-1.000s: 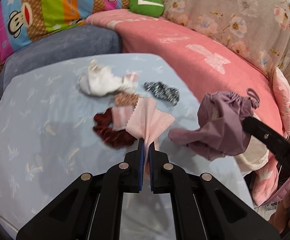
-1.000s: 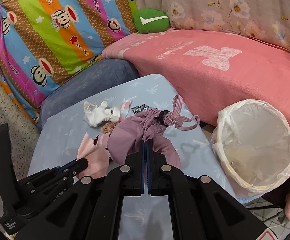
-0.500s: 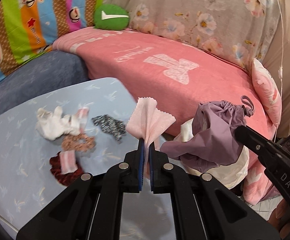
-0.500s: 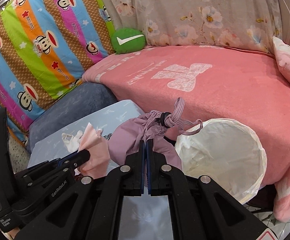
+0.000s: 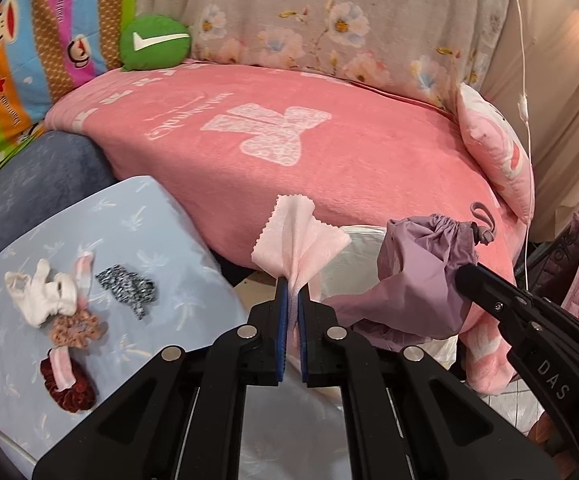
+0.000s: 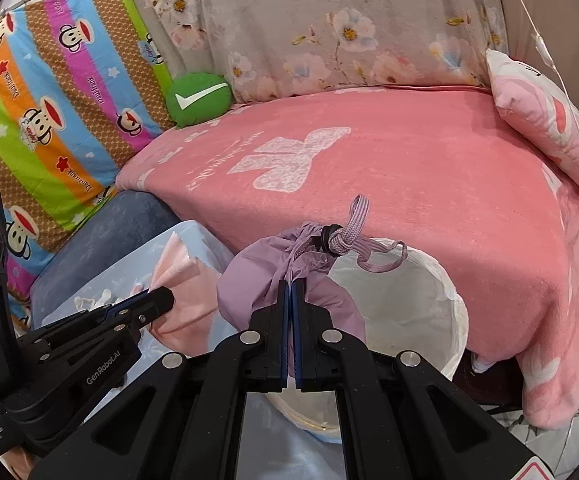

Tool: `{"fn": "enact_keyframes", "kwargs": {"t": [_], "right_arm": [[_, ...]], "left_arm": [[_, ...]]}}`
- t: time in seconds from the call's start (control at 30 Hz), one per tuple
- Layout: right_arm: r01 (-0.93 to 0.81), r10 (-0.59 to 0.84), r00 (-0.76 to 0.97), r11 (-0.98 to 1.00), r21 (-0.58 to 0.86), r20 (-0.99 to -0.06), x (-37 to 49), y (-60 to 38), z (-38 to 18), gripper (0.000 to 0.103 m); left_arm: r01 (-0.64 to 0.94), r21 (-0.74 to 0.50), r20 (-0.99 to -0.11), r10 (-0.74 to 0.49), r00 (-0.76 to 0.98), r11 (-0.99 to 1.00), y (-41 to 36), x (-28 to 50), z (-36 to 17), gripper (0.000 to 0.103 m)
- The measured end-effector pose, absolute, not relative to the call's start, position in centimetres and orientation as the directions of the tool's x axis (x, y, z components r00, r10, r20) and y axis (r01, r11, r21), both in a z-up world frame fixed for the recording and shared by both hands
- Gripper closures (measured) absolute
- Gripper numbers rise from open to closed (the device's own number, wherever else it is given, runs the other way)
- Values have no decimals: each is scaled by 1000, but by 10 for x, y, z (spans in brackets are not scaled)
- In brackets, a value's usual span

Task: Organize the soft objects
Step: 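Carry the pink and purple cloths over the white bin and open both tools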

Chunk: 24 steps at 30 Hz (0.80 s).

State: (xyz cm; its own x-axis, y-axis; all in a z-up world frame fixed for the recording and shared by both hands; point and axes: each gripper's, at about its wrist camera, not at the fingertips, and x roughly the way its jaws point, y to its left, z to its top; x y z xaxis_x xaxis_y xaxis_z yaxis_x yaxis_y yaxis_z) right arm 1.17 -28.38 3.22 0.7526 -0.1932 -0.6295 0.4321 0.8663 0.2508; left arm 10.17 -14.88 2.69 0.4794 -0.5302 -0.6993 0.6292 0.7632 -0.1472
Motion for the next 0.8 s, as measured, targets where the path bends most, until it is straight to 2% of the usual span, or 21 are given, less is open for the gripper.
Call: {"fn": "enact_keyframes", "kwargs": {"t": [0.27, 0.3, 0.37, 0.4, 0.43, 0.57, 0.63, 0.8], "right_arm": [[479, -231, 737, 842, 250, -636, 6, -309, 26, 101], [482, -235, 735, 841, 246, -636, 5, -310, 26, 101], [487, -242, 732, 839, 241, -637, 5, -312, 25, 101], [490, -245, 731, 838, 240, -637, 5, -313, 24, 101], [493, -249, 730, 836, 239, -637, 5, -313, 24, 98], [506, -265, 730, 829, 238, -630, 2, -314, 24, 93], [507, -266, 732, 827, 241, -627, 0, -313, 25, 84], [494, -256, 736, 837, 238, -627, 0, -306, 26, 81]], "left_arm": [[682, -151, -721, -552, 420, 716, -182, 101, 22, 96], [683, -152, -722, -552, 417, 714, -183, 101, 22, 91], [678, -141, -722, -543, 428, 722, -184, 101, 21, 65], [671, -134, -718, -538, 441, 729, -183, 100, 22, 41], [660, -125, -701, -536, 470, 741, -181, 98, 24, 30], [648, -105, -691, -524, 498, 754, -180, 98, 27, 29], [638, -105, -693, -516, 503, 763, -178, 100, 26, 29], [619, -112, -688, -510, 516, 777, -167, 101, 26, 29]]}}
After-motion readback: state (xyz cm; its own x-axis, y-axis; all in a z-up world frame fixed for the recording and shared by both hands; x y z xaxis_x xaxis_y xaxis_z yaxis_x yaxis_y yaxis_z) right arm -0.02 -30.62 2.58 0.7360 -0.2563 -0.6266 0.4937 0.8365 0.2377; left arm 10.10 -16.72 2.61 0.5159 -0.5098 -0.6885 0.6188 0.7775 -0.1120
